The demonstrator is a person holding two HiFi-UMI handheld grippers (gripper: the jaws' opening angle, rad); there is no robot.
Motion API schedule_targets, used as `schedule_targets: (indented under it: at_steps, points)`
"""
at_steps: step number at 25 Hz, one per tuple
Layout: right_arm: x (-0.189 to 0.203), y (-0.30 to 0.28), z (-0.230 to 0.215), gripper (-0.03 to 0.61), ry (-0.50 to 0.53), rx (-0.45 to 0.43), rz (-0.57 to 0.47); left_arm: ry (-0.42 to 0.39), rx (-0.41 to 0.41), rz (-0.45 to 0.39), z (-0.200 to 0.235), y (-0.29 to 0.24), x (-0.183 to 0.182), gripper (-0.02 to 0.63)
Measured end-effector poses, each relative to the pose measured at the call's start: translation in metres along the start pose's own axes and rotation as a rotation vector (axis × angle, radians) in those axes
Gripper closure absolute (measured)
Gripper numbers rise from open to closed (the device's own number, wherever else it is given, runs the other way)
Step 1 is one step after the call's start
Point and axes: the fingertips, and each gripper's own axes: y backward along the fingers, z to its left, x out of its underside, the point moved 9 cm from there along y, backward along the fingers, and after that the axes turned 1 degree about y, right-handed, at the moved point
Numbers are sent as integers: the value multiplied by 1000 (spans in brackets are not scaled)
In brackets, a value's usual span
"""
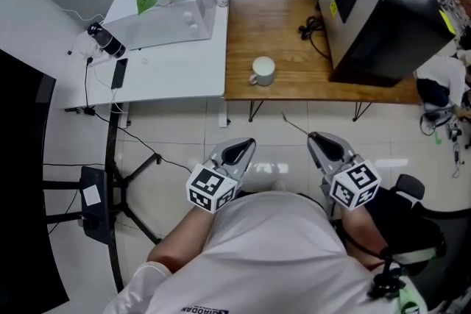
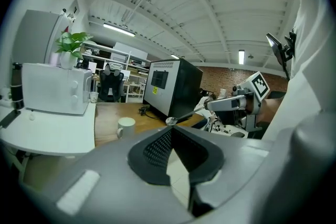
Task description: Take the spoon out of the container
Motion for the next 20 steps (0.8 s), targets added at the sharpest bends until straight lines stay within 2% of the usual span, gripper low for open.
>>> schedule_targets:
  at_steps: [9,16,20]
  points:
    - [15,-9,34,526,-52,50,28,4,68,52,18,22,12,609]
    - [27,-19,50,526,-91,63,70,-13,109,74,29,28,14,609]
    - [26,-20,59,526,-81,56,83,-8,112,75,32,33,14,609]
